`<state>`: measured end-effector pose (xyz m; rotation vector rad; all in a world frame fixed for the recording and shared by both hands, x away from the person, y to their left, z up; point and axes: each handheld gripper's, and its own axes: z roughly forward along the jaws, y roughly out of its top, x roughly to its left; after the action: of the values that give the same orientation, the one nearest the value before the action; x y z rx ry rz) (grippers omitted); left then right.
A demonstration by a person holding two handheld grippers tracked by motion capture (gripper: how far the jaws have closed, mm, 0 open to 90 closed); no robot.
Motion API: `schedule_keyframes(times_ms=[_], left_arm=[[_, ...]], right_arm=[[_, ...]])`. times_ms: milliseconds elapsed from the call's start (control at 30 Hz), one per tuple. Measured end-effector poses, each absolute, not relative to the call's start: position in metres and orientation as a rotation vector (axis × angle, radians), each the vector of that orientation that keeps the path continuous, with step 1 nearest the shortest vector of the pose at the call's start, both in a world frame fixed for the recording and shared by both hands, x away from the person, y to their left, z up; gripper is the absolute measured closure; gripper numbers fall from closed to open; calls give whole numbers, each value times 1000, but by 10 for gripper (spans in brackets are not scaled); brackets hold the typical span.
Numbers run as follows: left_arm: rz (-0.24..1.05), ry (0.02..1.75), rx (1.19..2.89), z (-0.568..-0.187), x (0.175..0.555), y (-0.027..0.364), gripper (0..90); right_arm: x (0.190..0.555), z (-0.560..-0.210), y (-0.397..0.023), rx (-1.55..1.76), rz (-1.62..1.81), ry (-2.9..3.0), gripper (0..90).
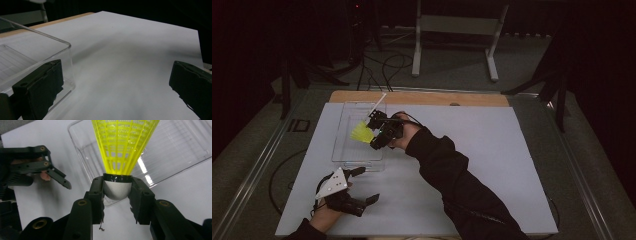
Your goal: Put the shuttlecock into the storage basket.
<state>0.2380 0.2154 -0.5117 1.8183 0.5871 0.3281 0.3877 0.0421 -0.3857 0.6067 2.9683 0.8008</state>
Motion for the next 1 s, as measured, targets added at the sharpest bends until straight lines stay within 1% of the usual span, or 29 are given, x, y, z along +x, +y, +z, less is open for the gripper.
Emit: schedule_keyframes(times_ms=[467, 1000], left_arm=[[325, 584, 1818, -512, 238, 215, 0], [317, 589, 1818, -512, 238, 215, 0]], right_arm=[[393, -411, 54, 631, 745, 3020, 655], [395, -429, 64, 666, 676, 3067, 655]])
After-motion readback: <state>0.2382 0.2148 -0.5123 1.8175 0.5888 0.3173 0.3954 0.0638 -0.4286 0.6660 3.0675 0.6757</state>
